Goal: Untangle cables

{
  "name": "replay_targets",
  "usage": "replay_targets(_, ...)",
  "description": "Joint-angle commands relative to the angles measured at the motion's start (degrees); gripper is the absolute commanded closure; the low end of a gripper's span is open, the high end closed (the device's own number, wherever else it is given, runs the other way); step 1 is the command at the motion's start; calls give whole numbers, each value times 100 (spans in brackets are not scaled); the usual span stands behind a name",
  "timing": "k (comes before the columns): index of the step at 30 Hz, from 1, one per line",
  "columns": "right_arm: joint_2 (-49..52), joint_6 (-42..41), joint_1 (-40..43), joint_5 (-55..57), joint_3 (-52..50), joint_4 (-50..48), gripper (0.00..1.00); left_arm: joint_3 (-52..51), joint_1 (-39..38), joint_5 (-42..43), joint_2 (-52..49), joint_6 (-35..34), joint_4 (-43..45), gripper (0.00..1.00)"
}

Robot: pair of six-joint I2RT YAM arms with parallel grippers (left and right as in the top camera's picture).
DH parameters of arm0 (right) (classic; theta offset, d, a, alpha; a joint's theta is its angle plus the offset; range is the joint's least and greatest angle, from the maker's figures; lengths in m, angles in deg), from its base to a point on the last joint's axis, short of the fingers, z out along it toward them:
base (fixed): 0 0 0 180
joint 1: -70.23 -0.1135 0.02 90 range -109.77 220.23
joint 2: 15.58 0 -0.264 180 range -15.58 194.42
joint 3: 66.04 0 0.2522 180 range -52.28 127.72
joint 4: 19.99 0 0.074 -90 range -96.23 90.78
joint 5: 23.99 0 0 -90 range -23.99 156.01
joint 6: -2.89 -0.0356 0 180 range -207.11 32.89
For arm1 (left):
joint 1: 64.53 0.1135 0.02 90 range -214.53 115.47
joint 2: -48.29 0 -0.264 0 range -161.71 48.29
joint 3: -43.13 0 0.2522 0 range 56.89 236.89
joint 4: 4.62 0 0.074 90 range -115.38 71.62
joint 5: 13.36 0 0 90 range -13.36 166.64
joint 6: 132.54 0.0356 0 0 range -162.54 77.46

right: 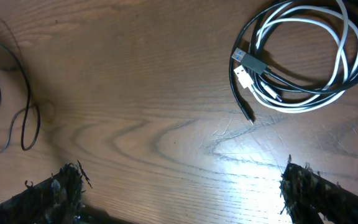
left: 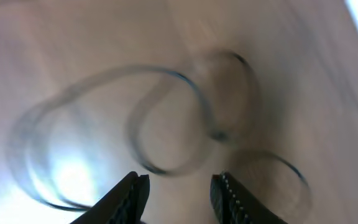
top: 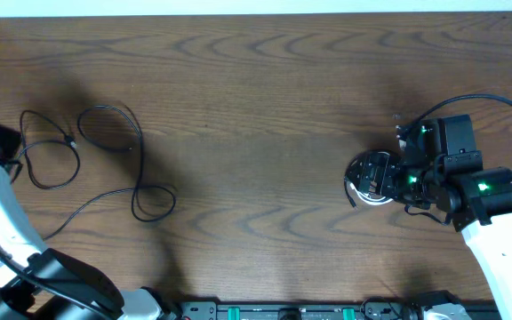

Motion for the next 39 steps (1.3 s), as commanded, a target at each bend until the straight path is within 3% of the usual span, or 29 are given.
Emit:
replay_targets(1, 4, 9, -22, -28, 50, 7, 1, -85, -332, 1344, -310, 588, -273, 61)
replay_targets(9, 4, 9, -22, -28, 50, 9, 1, -85, -1051, 372, -1117, 708, -911, 61)
replay_targets(17, 4, 9, -22, -26, 50, 9, 1, -85, -1150, -1768, -1377, -1123, -1390, 55)
replay_targets(22, 2, 9, -22, -28, 50, 9, 1, -146, -905, -1784, -1379, -1700, -1425, 42)
replay_targets(27, 4, 9, -22, -28, 50, 7, 1, -446, -826, -1709, -1386, -2538, -1156, 42)
replay_targets(34, 4, 9, -22, -28, 50, 7, 1, -726, -826, -535, -1519, -2601, -479, 43)
replay_targets(39, 4, 9, -22, -26, 50, 7, 1, -739, -852, -448, -1714, -2712, -455, 46)
